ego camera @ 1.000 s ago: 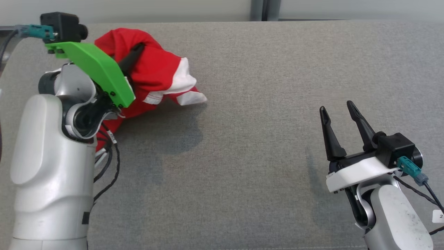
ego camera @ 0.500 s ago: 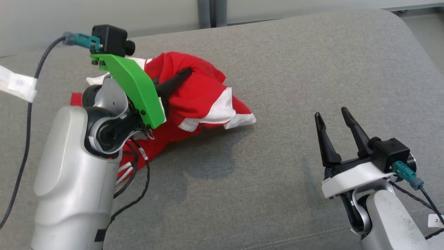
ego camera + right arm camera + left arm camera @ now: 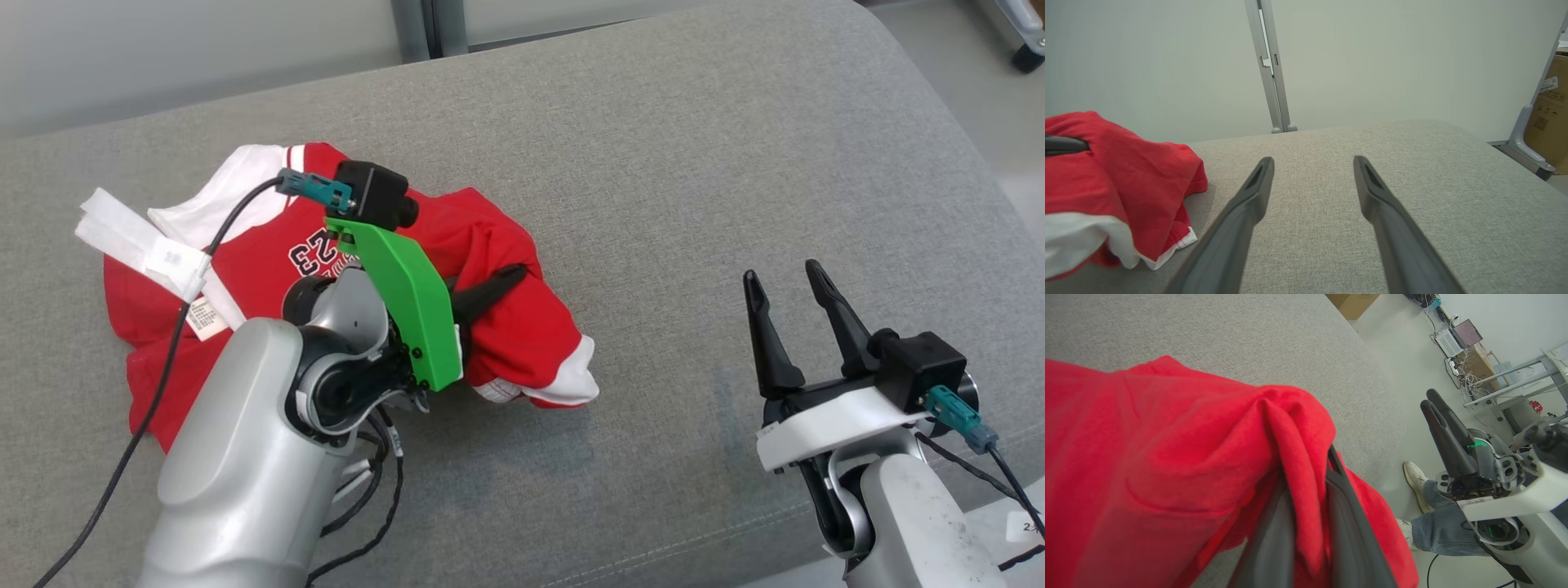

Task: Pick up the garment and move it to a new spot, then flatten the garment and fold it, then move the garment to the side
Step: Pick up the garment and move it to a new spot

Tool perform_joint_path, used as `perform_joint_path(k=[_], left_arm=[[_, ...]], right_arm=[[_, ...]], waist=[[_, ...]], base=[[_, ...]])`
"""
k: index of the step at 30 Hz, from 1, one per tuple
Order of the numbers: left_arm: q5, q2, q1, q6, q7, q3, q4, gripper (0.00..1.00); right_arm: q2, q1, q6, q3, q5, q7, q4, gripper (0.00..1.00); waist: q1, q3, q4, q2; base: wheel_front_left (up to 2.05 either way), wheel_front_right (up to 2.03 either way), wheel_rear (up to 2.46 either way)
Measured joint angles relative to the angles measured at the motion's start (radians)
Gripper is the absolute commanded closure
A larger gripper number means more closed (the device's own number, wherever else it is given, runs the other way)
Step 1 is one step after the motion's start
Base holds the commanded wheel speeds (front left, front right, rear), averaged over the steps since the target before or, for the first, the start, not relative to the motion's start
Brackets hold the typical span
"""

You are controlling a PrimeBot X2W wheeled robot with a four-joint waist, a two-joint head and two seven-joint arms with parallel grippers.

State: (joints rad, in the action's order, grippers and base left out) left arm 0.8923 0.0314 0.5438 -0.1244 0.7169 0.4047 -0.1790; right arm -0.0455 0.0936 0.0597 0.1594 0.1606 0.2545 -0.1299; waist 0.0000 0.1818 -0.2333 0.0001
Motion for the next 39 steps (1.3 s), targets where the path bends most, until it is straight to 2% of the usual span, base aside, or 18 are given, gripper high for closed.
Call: perform_joint_path(k=[4, 8, 11, 17, 18, 20, 22, 23, 32, 39], left_arm=[[0.093, 0.006, 0.0, 0.0, -0.041, 0.074, 0.038, 1.0], [0.134, 0.006, 0.002, 0.002, -0.08, 0.14, 0.064, 1.0], [0.133, 0.007, 0.007, 0.018, -0.106, 0.17, 0.057, 1.0], [0.037, 0.007, 0.017, 0.056, -0.147, 0.178, -0.025, 1.0], [0.01, 0.007, 0.016, 0.056, -0.152, 0.179, -0.046, 0.93], [-0.039, 0.007, 0.016, 0.064, -0.176, 0.179, -0.083, 0.66], [-0.067, 0.012, 0.015, 0.065, -0.189, 0.184, -0.116, 0.19], [-0.081, 0.016, 0.014, 0.067, -0.197, 0.188, -0.131, 0.0], [-0.156, 0.025, 0.008, 0.076, -0.28, 0.213, -0.204, 0.0], [-0.156, 0.022, 0.005, 0.071, -0.349, 0.202, -0.214, 0.0]], right_arm=[[0.001, 0.003, 0.0, 0.012, 0.0, 0.0, 0.0, 0.0], [0.001, 0.007, 0.002, 0.021, -0.001, 0.0, 0.0, 0.0], [0.001, 0.009, 0.001, 0.022, -0.001, 0.0, 0.0, 0.0], [0.001, 0.009, -0.001, 0.021, 0.0, 0.0, 0.0, 0.0], [0.002, 0.009, -0.002, 0.017, 0.0, 0.0, 0.0, 0.0], [0.001, 0.009, -0.009, 0.012, 0.0, 0.0, -0.001, 0.0], [0.002, 0.008, -0.009, 0.007, 0.0, 0.0, -0.001, 0.0], [0.002, 0.007, -0.013, 0.003, 0.0, 0.0, -0.001, 0.0], [0.002, 0.005, -0.018, -0.013, -0.005, 0.0, -0.002, 0.0], [0.002, -0.002, -0.017, -0.029, -0.031, 0.0, -0.007, 0.0]], waist=[[0.0, -0.001, -0.013, 0.0], [0.0, 0.001, -0.03, 0.0], [0.0, 0.006, -0.043, 0.0], [0.0, 0.025, -0.062, 0.0], [0.0, 0.029, -0.063, 0.0], [0.0, 0.035, -0.064, 0.0], [0.0, 0.038, -0.061, 0.0], [0.0, 0.038, -0.059, 0.0], [0.0, 0.033, -0.012, 0.0], [0.0, 0.013, 0.03, 0.0]], base=[[0.0, 0.0, 0.0], [0.0, 0.0, 0.0], [0.0, 0.0, 0.0], [0.0, 0.0, 0.0], [0.0, 0.0, 0.0], [0.0, 0.0, 0.0], [0.0, 0.0, 0.0], [0.0, 0.0, 0.0], [0.0, 0.0, 0.0], [0.0, 0.0, 0.0]])
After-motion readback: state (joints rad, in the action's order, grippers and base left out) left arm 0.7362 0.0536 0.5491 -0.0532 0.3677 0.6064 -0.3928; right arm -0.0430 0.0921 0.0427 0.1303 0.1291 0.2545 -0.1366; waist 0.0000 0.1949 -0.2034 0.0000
